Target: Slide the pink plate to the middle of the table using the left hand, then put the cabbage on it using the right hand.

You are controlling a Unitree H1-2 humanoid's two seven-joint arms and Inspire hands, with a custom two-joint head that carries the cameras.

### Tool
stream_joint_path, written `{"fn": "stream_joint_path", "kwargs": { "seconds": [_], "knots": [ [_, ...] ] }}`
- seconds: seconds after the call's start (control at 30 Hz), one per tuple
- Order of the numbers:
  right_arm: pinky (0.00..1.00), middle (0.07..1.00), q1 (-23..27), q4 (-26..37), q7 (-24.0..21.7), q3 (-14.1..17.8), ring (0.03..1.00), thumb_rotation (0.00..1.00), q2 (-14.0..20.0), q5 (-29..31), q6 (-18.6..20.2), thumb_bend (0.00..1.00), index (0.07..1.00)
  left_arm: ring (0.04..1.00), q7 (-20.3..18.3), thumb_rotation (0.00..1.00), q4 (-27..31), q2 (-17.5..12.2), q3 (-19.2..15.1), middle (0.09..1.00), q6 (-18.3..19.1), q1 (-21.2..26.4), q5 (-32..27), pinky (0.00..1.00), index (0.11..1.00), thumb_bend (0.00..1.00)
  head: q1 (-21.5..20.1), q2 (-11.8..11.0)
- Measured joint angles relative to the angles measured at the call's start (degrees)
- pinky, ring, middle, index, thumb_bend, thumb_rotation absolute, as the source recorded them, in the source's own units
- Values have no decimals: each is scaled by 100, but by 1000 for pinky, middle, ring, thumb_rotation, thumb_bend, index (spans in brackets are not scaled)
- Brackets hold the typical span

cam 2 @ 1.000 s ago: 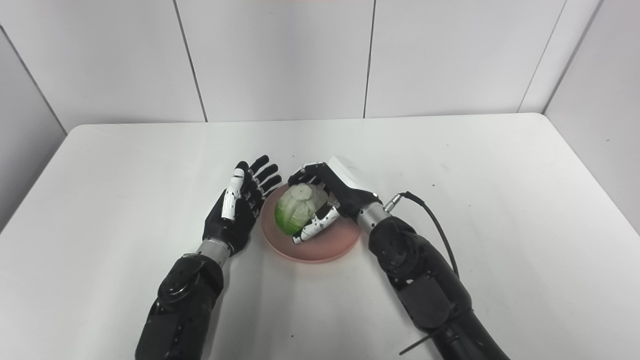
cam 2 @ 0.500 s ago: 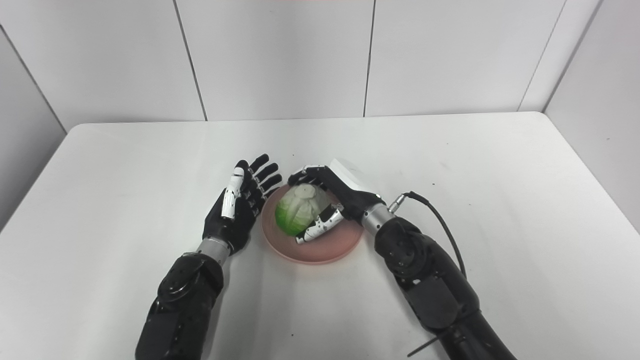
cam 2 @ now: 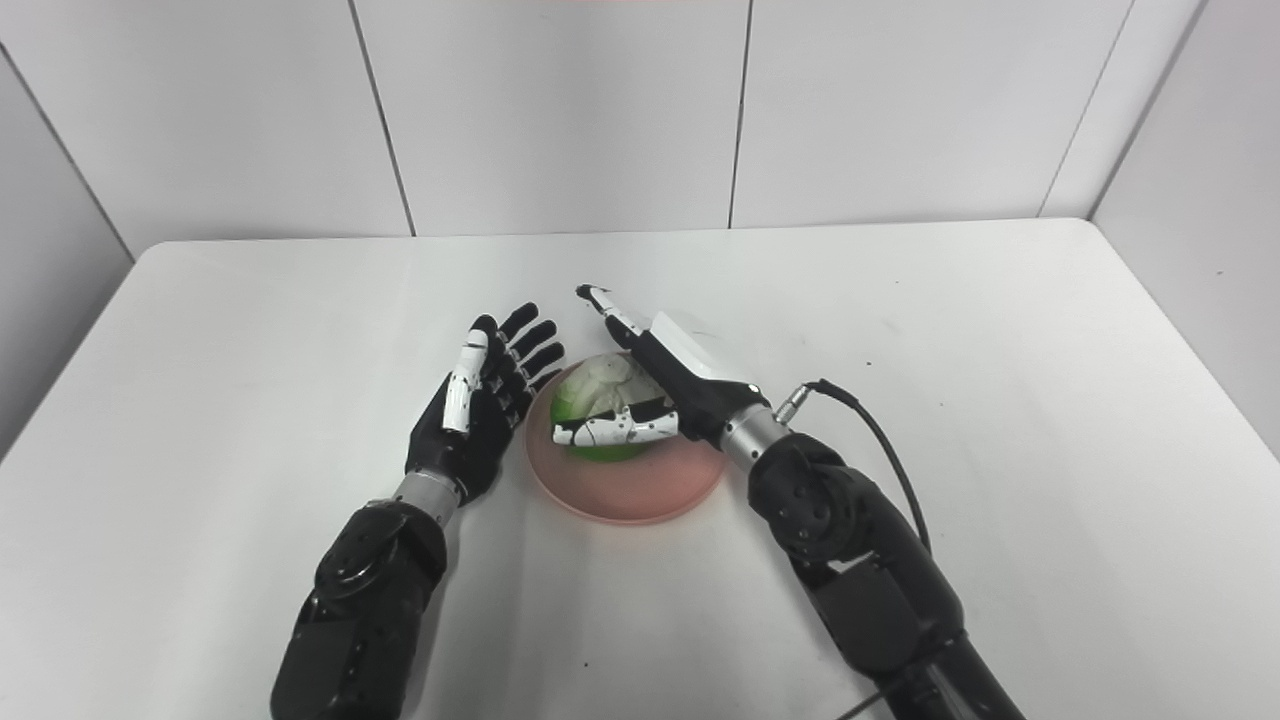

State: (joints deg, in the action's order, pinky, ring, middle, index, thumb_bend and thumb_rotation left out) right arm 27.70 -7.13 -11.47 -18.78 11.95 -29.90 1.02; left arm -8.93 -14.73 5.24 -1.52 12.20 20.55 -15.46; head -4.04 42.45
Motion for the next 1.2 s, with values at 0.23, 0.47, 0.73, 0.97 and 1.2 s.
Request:
{"fn": "stream_joint_path", "kwargs": {
  "seconds": [0.23,0.47,0.73,0.97,1.2],
  "knots": [
    [857,1000,-250,366,399,374,963,802,-264,34,-4,1000,1000,877,14,1000,4,12,-48,876,24,1,-46,853,857,439,-88,-26],
    [950,1000,-576,530,1149,1103,991,1000,-739,604,-38,877,997,889,10,1000,12,-8,-18,890,23,-4,-57,882,884,443,-114,-44],
    [1000,1000,-1181,207,1436,1908,1000,1000,-1203,1867,-39,582,988,920,49,1000,347,-54,135,924,-115,-263,347,939,918,437,-184,-62],
    [1000,1000,-1326,183,1598,1994,1000,1000,-1407,2119,-38,338,1000,970,244,1000,456,-29,147,964,-417,-440,610,1000,961,428,-237,-97],
    [1000,1000,-1352,145,1596,1957,1000,1000,-1406,2268,-32,217,1000,992,312,1000,464,-70,218,986,-793,-606,855,1000,982,432,-229,-167]
  ]
}}
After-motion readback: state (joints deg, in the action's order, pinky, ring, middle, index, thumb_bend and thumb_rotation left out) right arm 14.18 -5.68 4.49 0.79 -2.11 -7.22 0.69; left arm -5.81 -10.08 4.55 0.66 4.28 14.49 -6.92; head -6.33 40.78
